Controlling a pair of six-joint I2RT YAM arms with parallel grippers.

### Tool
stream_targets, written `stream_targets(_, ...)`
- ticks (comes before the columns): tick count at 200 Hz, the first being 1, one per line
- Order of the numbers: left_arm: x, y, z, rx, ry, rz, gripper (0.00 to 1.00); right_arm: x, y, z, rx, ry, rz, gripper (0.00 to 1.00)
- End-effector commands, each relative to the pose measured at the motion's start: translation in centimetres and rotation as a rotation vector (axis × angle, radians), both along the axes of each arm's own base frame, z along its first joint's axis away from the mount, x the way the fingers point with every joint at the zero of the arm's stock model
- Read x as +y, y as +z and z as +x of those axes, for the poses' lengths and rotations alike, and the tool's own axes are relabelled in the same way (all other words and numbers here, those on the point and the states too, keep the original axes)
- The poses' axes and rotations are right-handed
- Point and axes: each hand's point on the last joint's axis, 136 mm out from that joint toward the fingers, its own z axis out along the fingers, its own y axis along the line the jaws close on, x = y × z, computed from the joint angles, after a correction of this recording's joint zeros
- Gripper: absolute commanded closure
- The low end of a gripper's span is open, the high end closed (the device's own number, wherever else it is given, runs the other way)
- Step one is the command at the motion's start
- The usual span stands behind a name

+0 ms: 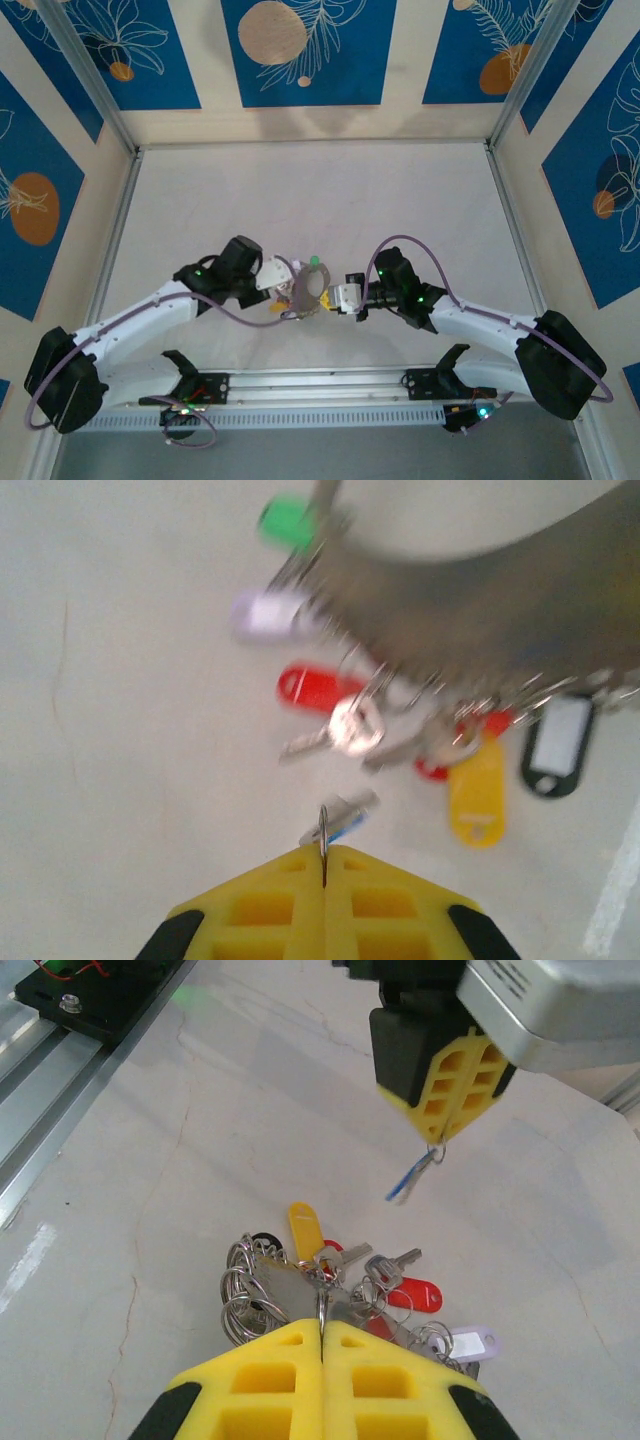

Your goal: Put the keys on the keyring

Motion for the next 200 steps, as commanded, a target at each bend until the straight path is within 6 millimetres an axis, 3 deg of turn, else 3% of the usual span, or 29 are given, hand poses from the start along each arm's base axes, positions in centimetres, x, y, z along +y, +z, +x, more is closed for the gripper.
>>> stream_targets(1, 4.4, -0.8, -0.1, 0.106, 0.305, -0.033, 1.00, -0.1, 0.0, 0.1, -0.021, 0.005, 0.003, 1.00)
stream_targets(35, 5.4, -1.3, 0.0, 0.166, 0.407, -0.127, 1.00, -0.2, 0.0, 0.1, -0.017, 0.007, 0.001, 1.00)
stream_targets(86, 6.8, -4.6, 1.2, 0.254, 0.426, 0.032, 1.00, -0.3, 0.3, 0.0, -0.025, 0.002, 0.006, 1.00)
stream_targets(200, 4.6, -6.5, 4.6, 0.342, 0.384, 0.049, 1.00, -0.5, 0.5, -0.1, -0.037, -0.004, 0.010, 1.00)
